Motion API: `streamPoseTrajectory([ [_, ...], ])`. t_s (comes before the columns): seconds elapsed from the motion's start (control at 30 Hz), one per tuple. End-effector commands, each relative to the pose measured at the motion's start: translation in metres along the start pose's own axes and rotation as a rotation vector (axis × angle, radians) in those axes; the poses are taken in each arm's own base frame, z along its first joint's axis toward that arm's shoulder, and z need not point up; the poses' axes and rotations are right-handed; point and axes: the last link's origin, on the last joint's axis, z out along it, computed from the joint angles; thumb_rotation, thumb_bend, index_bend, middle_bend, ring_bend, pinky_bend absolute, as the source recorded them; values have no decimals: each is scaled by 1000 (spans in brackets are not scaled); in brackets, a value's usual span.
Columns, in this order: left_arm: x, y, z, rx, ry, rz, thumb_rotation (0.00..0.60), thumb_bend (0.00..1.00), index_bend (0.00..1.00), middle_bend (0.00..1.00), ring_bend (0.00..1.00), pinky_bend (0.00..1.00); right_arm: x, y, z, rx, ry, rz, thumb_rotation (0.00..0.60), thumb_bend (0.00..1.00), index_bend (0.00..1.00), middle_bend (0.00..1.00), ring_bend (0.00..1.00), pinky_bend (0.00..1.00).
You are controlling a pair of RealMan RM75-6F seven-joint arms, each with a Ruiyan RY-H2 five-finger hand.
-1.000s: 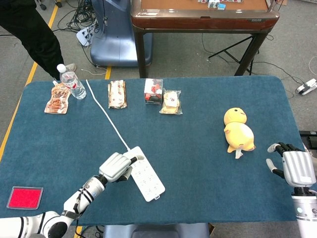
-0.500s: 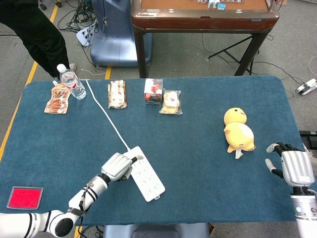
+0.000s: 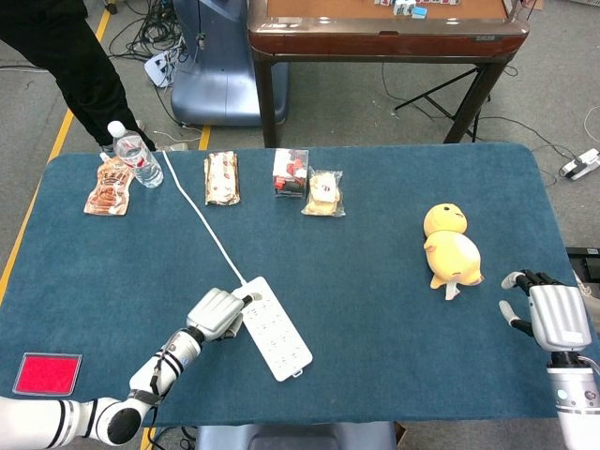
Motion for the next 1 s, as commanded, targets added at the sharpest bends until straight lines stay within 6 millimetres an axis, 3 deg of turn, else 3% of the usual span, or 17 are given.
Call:
streamPoseTrajectory([
  [0.03,0,-1,0,8,-5,-2,600,744,199,1000,1000,1000,-1,0,0,0,-3,-1,600,236,476,465,454,619],
  [0.87,-11,-16,2,67,-50,-18,600,744,198,1000,1000,1000,-6,-4,6,10,-23,-1,600,236,476,466,453,619],
  [1.0,-2,-16,-3,63,-10,-53,600,744,198,1000,1000,1000,-8,-5,7,11,-29,-1,600,236,476,465,453,619],
])
